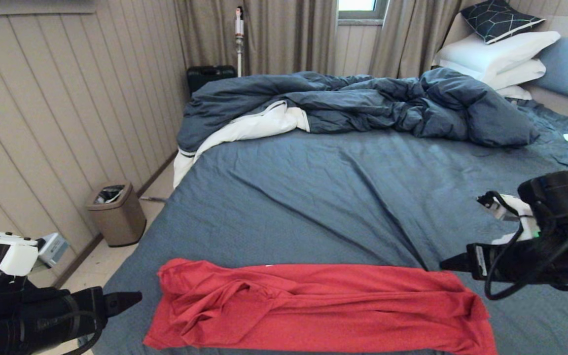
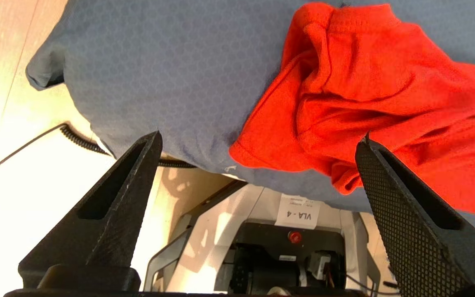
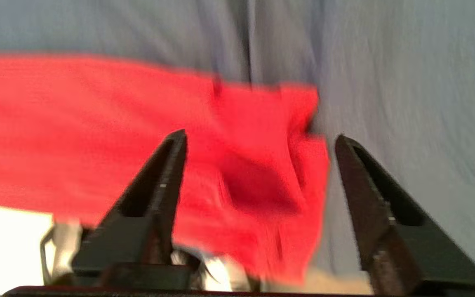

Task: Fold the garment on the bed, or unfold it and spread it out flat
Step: Fold the red T-shirt

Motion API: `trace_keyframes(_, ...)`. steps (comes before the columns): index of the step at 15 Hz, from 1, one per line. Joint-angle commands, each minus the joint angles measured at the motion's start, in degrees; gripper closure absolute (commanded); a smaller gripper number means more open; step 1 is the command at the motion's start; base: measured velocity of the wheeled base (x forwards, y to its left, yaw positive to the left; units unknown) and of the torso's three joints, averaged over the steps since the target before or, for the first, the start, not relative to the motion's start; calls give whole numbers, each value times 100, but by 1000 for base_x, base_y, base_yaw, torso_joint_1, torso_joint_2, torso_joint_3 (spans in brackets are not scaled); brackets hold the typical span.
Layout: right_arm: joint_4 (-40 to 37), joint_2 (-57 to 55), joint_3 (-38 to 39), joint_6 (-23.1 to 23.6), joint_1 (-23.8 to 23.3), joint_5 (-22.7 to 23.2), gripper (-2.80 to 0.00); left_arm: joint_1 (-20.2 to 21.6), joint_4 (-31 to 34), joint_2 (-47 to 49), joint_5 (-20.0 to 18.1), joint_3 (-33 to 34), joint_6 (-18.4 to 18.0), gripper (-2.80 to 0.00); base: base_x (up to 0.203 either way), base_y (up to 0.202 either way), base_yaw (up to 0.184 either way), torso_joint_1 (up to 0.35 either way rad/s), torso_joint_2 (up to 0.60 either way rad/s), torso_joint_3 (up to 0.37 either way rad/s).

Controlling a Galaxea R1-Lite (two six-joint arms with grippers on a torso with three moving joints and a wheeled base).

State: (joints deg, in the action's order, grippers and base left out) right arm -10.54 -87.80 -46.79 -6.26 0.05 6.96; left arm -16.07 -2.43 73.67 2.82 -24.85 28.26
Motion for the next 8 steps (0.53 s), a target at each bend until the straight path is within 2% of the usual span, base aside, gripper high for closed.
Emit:
trace_keyframes(1,-90,306,151,60,4,8,-280,7,5,3,-43,45,5,-280,0,0,0,0,0,0)
trace_keyframes(2,-101,387,364,84,6,4,-280,7,5,-38,-105,144,-57,0,0,0,0,0,0,0)
trace_keyframes(8,-99,473,963,186,75,-2,-280,358,-4,53,-88,325,-377,0,0,0,0,0,0,0)
